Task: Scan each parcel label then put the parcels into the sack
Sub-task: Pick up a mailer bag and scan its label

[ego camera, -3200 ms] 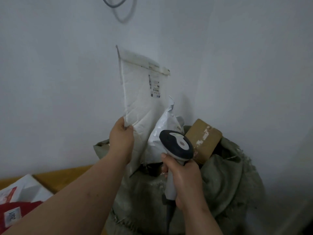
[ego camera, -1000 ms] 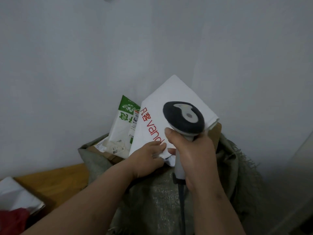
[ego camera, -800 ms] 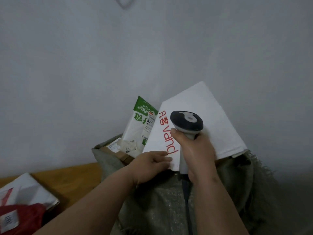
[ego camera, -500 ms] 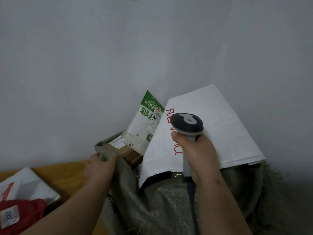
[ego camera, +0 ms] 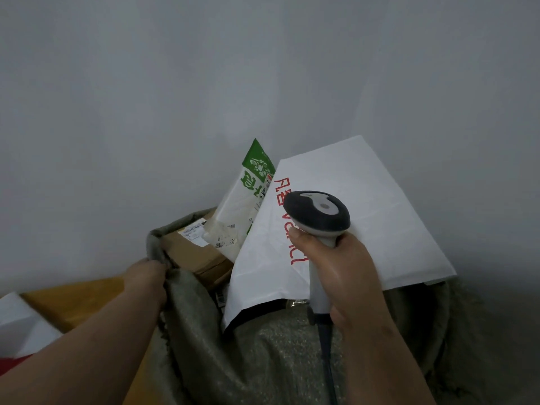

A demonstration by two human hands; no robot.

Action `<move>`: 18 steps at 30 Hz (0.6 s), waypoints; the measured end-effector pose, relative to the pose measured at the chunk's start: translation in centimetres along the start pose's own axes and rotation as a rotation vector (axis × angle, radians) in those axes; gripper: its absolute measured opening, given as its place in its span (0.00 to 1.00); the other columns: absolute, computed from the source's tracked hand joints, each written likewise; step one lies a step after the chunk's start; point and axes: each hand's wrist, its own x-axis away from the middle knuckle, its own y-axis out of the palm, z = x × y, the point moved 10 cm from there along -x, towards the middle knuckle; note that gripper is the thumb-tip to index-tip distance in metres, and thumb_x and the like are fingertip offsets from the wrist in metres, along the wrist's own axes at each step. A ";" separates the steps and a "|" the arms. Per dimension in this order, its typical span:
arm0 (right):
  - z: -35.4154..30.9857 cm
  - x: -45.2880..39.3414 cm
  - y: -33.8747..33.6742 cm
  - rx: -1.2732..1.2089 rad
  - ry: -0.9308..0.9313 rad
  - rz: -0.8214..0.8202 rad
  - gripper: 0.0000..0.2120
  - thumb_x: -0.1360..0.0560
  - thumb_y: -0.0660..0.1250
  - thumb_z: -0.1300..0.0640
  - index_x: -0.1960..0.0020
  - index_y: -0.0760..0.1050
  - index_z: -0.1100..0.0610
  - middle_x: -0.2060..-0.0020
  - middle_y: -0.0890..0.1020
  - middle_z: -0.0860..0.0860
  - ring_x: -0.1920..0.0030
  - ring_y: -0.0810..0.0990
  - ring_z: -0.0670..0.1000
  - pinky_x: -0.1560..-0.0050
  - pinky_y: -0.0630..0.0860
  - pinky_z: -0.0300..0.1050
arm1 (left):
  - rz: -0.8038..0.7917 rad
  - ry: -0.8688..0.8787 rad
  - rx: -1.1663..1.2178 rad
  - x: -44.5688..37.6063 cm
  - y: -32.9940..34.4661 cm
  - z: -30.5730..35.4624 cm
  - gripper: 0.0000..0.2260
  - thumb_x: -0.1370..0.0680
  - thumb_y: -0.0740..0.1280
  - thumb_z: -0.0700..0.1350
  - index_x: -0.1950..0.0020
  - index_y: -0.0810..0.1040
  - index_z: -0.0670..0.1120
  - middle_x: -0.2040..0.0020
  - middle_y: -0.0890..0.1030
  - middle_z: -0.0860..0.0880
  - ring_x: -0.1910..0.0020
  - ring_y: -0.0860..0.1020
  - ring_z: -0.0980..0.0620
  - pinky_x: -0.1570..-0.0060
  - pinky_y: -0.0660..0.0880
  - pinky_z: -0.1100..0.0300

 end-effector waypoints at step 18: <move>0.7 -0.3 -1.8 0.140 -0.059 0.008 0.27 0.30 0.76 0.43 0.33 0.76 0.47 0.23 0.66 0.46 0.25 0.68 0.51 0.27 0.67 0.61 | -0.173 0.107 -0.277 3.6 -0.7 3.6 0.09 0.20 0.65 0.40 0.52 0.79 0.34 0.50 0.80 0.33 0.56 0.79 0.36 0.55 0.77 0.44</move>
